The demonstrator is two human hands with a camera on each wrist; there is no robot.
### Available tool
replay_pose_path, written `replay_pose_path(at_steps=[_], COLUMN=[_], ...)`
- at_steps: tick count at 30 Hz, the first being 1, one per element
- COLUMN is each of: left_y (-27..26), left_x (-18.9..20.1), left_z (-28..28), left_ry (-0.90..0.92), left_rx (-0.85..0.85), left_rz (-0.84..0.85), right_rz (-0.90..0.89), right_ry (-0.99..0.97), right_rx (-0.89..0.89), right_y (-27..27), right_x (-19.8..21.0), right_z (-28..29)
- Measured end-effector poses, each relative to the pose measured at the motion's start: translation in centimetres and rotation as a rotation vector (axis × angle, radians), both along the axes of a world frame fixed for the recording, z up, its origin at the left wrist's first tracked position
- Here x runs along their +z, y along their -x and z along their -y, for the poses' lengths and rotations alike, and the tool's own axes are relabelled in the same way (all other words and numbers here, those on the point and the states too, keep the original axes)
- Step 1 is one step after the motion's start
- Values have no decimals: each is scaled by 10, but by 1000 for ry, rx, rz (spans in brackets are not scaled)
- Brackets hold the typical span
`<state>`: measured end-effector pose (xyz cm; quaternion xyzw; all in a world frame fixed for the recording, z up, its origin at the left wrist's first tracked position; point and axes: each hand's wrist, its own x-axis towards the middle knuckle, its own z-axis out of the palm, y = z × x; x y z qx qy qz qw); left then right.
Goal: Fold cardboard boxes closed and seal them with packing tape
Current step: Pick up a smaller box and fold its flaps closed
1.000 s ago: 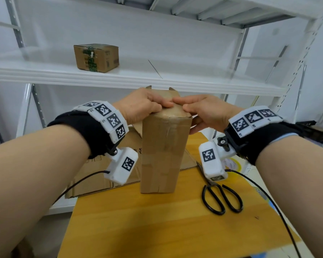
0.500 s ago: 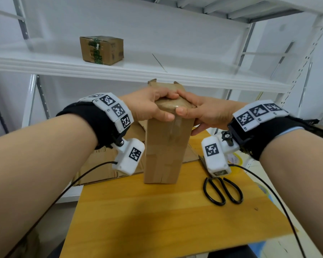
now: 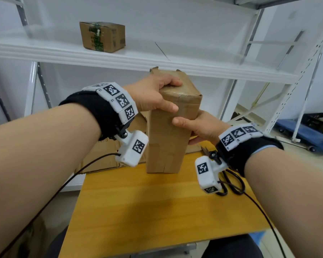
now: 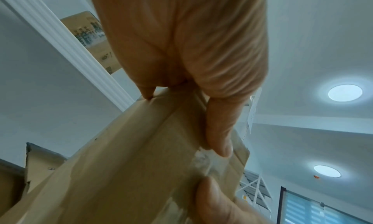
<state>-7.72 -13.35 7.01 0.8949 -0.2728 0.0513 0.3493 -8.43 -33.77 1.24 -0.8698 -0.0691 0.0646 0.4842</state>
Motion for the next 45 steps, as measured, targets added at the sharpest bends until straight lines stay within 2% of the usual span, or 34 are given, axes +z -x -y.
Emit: replay_pose_path(at_steps=[4, 11, 13, 17, 19, 21, 24, 27, 31, 34, 39, 43, 45], left_y=[-1, 4, 6, 8, 7, 6, 3, 4, 12, 24, 38, 43, 43], left_x=[-6, -6, -6, -5, -8, -12, -17, -20, -17, -8, 4, 8, 6], left_z=[1, 1, 1, 2, -2, -7, -13, -18, -18, -19, -32, -33, -31], left_ry=[51, 92, 90, 44, 30, 146, 469, 639, 685, 680, 672, 518, 470], left_rx=[21, 43, 36, 13, 14, 12, 49, 104, 97, 58, -74, -203, -167], left_rz=[-4, 5, 1, 52, 52, 6, -154, -405, -582, -619, -658, -692, -636], right_rz=[19, -58, -64, -172, -213, -172, -104, -91, -122, -122, -3, 106, 165], right_ry=[-103, -96, -38, 276, 373, 299, -142, -360, -279, -203, -233, -286, -254], right_rx=[-78, -51, -44, -8, -17, -106, -283, -294, -143, -81, -22, 50, 66], right_y=[0, 4, 3, 1, -2, -7, -15, -12, 0, 12, 23, 34, 41], right_x=[-23, -34, -34, -50, -56, -46, -9, 32, 62, 75, 91, 102, 107], right_z=[-6, -11, -10, -5, 2, 12, 24, 26, 15, 5, 4, 1, 1])
